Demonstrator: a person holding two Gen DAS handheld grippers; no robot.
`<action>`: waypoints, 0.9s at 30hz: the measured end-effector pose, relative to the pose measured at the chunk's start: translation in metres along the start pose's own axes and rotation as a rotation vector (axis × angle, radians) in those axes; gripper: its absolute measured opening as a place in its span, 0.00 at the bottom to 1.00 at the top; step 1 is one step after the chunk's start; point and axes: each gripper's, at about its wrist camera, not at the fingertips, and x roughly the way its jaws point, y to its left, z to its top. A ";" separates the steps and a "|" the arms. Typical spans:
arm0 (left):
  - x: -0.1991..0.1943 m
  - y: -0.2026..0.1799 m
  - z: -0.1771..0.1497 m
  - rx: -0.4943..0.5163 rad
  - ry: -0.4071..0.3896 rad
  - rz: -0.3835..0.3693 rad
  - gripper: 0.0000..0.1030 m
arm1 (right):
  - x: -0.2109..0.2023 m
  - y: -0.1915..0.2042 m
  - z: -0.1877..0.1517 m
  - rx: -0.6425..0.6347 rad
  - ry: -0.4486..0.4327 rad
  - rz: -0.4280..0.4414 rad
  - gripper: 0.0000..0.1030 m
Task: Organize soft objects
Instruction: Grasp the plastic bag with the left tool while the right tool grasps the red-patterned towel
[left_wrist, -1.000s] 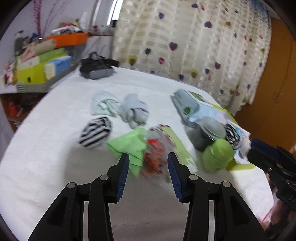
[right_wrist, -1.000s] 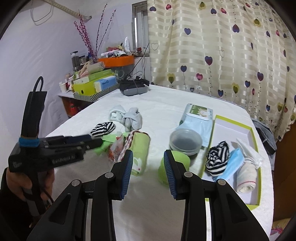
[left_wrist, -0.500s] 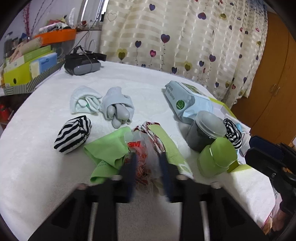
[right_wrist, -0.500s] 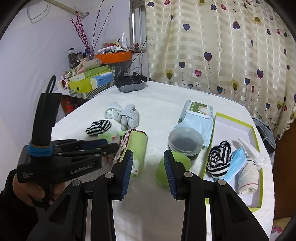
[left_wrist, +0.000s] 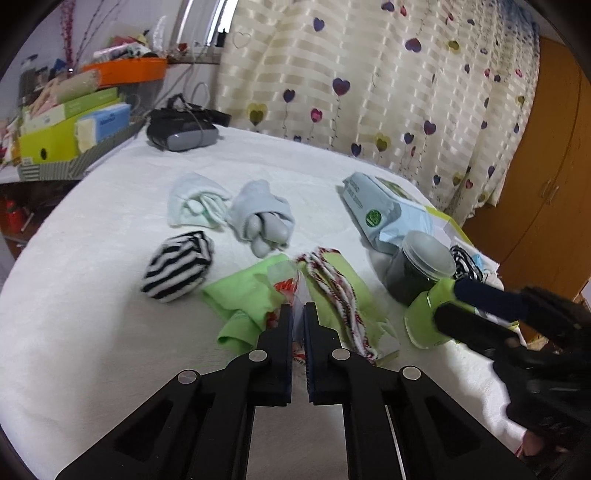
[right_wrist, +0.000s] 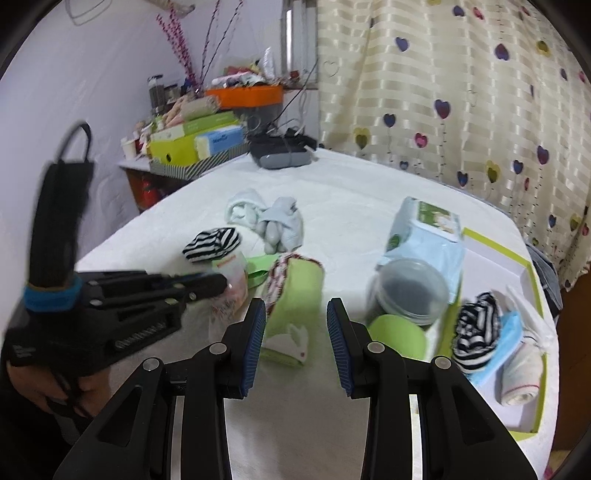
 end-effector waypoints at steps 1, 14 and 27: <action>-0.003 0.002 0.000 -0.005 -0.005 0.002 0.05 | 0.004 0.003 0.000 -0.008 0.009 0.001 0.35; -0.026 0.030 0.002 -0.049 -0.058 0.021 0.05 | 0.056 0.032 0.000 -0.108 0.157 -0.016 0.46; -0.033 0.042 0.000 -0.065 -0.067 0.001 0.05 | 0.077 0.039 -0.003 -0.150 0.218 -0.094 0.23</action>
